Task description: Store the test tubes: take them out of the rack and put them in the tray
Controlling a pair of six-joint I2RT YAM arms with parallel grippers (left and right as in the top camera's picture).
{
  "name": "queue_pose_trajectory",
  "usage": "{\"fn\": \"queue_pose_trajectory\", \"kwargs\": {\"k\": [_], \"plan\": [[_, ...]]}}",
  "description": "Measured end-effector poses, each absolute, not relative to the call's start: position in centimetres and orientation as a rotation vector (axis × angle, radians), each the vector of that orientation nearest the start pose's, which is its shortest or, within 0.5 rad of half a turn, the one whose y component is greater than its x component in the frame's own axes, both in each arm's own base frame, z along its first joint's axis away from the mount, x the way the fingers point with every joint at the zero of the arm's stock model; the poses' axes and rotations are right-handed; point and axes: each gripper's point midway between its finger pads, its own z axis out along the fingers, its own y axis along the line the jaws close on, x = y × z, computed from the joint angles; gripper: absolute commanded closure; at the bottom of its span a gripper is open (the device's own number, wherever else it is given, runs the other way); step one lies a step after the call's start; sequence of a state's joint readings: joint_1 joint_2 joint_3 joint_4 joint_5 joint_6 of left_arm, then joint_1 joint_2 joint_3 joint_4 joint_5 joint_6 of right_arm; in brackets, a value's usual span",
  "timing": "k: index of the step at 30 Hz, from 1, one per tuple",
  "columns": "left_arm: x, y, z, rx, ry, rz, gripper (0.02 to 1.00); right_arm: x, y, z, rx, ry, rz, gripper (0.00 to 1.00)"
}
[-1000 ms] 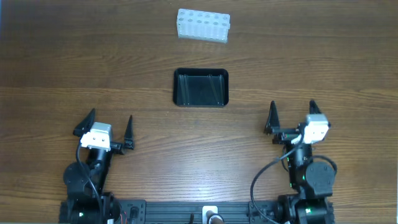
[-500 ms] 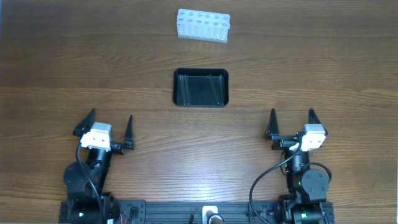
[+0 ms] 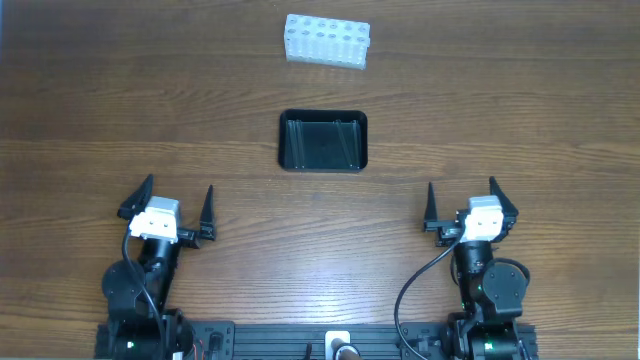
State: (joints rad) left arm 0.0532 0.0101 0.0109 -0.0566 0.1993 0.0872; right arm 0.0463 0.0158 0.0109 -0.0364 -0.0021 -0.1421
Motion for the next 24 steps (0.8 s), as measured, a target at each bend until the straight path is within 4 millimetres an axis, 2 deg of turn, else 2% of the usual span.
{"fn": "queue_pose_trajectory", "kwargs": {"k": [7,24], "plan": [[24.45,-2.11,16.28,0.18,1.616,-0.054,0.018,24.64,0.83,15.81,-0.145,1.64,-0.091,0.007],[24.45,-2.11,16.28,0.18,1.616,-0.054,0.018,24.65,0.45,15.84,-0.092,1.642,-0.076,0.007]]}}
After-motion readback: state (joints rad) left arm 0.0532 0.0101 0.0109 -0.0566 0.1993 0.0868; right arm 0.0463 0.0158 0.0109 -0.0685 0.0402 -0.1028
